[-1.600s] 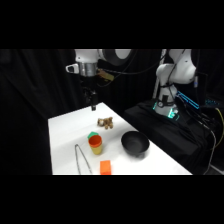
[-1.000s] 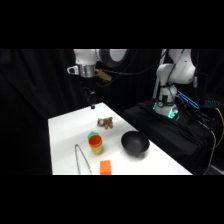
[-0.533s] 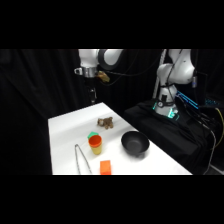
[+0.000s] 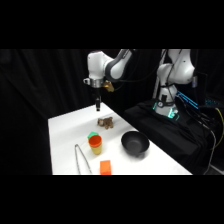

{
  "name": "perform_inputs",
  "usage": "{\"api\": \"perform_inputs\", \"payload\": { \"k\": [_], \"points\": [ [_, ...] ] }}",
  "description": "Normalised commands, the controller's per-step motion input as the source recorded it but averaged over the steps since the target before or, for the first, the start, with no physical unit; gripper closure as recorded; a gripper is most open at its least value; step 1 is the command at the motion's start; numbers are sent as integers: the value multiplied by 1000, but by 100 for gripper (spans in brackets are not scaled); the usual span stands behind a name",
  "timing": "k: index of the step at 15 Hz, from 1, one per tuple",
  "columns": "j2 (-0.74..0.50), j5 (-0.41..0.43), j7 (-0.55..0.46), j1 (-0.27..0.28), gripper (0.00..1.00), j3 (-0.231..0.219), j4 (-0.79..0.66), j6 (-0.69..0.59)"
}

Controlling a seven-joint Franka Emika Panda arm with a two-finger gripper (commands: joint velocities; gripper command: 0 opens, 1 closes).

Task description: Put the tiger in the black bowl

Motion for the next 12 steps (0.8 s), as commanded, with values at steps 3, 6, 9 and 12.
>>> {"api": "perform_inputs", "payload": {
  "k": [3,6,9,12],
  "points": [
    [292,74,77,-21,0,-29,-25,384],
    [324,56,76,4,0,-35,16,350],
    [235,9,87,58,0,-67,-24,309],
    [164,22,52,76,0,-77,-35,263]
  ]
}}
